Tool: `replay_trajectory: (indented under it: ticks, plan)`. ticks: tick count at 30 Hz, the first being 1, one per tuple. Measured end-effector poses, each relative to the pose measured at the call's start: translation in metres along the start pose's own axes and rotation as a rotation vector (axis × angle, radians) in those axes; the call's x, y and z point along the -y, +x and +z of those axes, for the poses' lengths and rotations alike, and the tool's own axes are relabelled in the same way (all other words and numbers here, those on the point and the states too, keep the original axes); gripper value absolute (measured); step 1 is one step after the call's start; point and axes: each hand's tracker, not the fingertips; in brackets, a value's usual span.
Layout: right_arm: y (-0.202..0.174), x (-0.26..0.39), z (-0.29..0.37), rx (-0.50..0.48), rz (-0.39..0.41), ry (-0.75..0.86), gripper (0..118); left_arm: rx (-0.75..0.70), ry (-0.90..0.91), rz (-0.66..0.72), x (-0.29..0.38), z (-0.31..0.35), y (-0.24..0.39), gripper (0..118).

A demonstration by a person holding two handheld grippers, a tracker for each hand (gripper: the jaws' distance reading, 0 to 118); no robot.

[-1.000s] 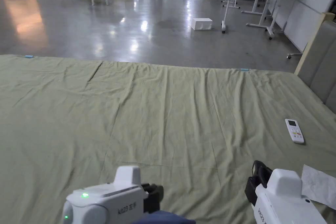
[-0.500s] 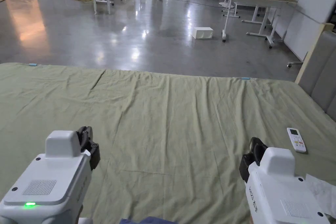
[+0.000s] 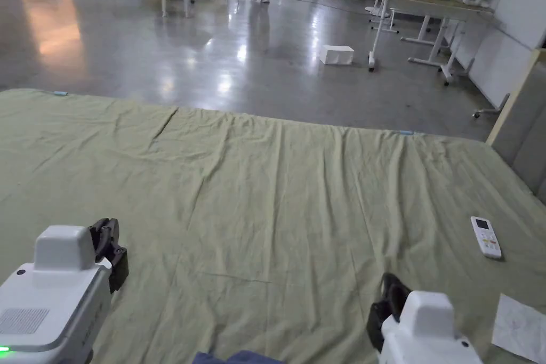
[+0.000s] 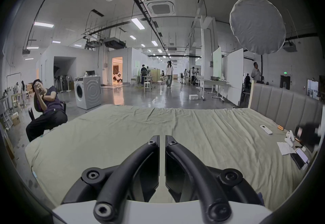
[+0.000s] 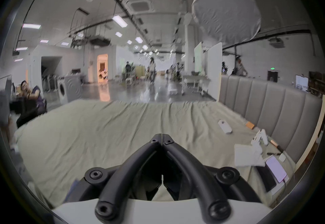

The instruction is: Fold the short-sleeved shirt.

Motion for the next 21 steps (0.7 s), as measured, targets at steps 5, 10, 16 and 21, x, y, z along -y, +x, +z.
replay_trajectory:
  ticks: [5, 10, 16, 21]
  plan:
    - [-0.051, 0.071, 0.003, -0.119, -0.006, -0.163, 0, 0.012, -0.083, -0.002, 0.022, 0.001, -0.007, 6]
    - [-0.080, 0.113, -0.010, -0.135, 0.057, -0.234, 0, 0.033, -0.157, 0.033, 0.043, 0.007, -0.017, 6]
    - [-0.080, 0.145, -0.023, -0.106, 0.035, -0.291, 0, 0.121, -0.331, 0.091, 0.070, 0.010, -0.024, 6]
    - [-0.078, 0.145, -0.025, -0.077, 0.042, -0.285, 0, 0.319, -0.579, 0.213, 0.100, -0.007, -0.027, 19]
